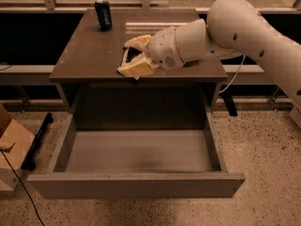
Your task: Pick rxbar chocolate from top drawer and place on counter
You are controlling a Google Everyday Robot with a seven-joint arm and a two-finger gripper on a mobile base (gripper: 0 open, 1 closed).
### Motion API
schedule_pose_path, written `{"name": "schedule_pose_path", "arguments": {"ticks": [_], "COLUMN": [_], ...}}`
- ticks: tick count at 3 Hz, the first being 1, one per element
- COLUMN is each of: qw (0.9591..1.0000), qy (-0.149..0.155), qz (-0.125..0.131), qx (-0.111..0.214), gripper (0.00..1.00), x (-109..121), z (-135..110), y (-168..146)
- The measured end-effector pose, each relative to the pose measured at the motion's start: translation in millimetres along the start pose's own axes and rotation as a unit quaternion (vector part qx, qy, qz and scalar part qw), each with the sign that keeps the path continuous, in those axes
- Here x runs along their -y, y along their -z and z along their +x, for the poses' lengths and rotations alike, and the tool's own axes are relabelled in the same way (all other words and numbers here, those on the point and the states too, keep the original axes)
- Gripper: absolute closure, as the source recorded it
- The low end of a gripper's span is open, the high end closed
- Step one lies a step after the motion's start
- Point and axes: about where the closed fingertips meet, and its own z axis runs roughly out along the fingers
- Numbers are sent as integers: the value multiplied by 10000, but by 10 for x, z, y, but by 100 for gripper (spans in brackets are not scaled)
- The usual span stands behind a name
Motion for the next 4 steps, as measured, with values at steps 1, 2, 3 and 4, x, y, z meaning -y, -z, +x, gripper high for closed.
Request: {"name": "schedule_pose_path", "arguments": {"ticks": [1, 2, 3, 4], "qw": [9989, 9960, 9932, 9910], "qy": [-202, -435, -570, -640], "qz": [288, 503, 655, 693], "qx": [-313, -605, -781, -954], "gripper": [100, 100, 100, 100], "x": [299, 580, 843, 1089], "z": [-19, 127, 307, 519], "y": [-76, -293, -542, -806]}}
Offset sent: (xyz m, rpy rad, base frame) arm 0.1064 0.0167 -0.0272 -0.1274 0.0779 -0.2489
